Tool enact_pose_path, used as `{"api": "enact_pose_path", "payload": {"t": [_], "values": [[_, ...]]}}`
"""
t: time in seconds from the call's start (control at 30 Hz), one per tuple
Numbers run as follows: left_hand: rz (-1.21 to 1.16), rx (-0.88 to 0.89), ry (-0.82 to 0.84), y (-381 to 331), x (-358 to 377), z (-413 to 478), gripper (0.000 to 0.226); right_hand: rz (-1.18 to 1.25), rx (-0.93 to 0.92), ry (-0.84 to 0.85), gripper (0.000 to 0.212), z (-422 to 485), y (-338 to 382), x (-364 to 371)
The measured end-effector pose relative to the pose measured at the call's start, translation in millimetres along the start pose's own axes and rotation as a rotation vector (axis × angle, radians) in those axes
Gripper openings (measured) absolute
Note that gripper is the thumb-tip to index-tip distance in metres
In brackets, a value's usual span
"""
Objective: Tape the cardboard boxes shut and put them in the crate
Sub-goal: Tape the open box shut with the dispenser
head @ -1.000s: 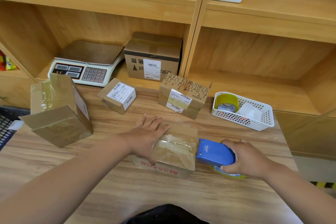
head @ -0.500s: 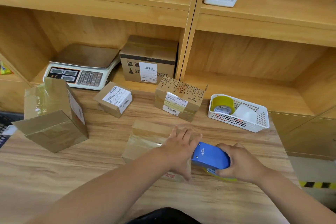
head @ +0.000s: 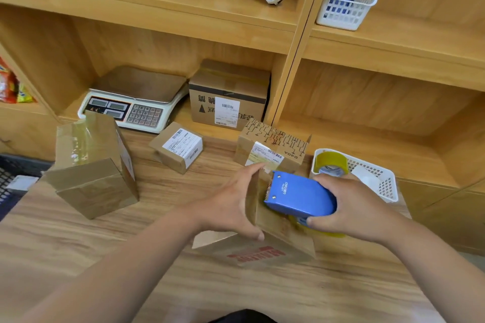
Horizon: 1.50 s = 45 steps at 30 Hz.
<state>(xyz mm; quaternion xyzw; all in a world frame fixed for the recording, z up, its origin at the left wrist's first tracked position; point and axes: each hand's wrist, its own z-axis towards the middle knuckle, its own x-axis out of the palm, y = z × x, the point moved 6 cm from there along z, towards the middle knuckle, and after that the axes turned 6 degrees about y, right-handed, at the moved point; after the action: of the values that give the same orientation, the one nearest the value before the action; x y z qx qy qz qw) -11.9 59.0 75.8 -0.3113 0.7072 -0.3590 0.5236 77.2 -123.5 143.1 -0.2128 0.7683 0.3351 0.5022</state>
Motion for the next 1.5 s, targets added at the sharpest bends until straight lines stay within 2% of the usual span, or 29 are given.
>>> {"api": "enact_pose_path", "payload": {"t": [0.17,0.27,0.33,0.43,0.57,0.67,0.77,0.9,1.03,1.17,1.27,1.37,1.5], "values": [[0.007,-0.007,0.102,28,-11,-25,0.127,-0.089,-0.027,0.081,0.042,21,44,6],[-0.050,-0.046,0.133,48,-20,-38,0.113,-0.162,-0.050,0.117,0.041,30,70,12],[-0.038,-0.065,0.071,62,-25,-45,0.101,-0.200,-0.077,0.111,0.047,36,85,14],[-0.012,-0.092,-0.046,81,-33,-53,0.101,-0.227,-0.131,0.104,0.064,43,109,17],[0.082,-0.135,-0.081,97,-48,-64,0.079,-0.228,-0.188,0.127,0.082,53,126,24],[0.179,-0.152,-0.064,104,-58,-70,0.096,-0.288,-0.230,0.149,0.085,58,137,31],[0.252,-0.173,-0.034,110,-63,-73,0.094,-0.327,-0.286,0.125,0.080,61,149,30],[0.247,-0.193,0.021,111,-60,-70,0.095,-0.306,-0.280,0.126,0.076,61,145,25],[0.259,-0.210,0.016,111,-58,-69,0.093,-0.309,-0.278,0.143,0.077,56,140,26],[0.252,-0.198,0.005,109,-58,-67,0.081,-0.263,-0.259,0.151,0.075,46,123,23],[0.246,-0.182,0.008,108,-58,-68,0.084,-0.258,-0.244,0.164,0.074,34,104,17],[0.299,-0.201,0.025,105,-58,-68,0.084,-0.250,-0.203,0.166,0.069,17,73,10],[0.416,-0.196,0.050,92,-61,-62,0.089,-0.190,-0.160,0.173,0.075,1,54,14]]}}
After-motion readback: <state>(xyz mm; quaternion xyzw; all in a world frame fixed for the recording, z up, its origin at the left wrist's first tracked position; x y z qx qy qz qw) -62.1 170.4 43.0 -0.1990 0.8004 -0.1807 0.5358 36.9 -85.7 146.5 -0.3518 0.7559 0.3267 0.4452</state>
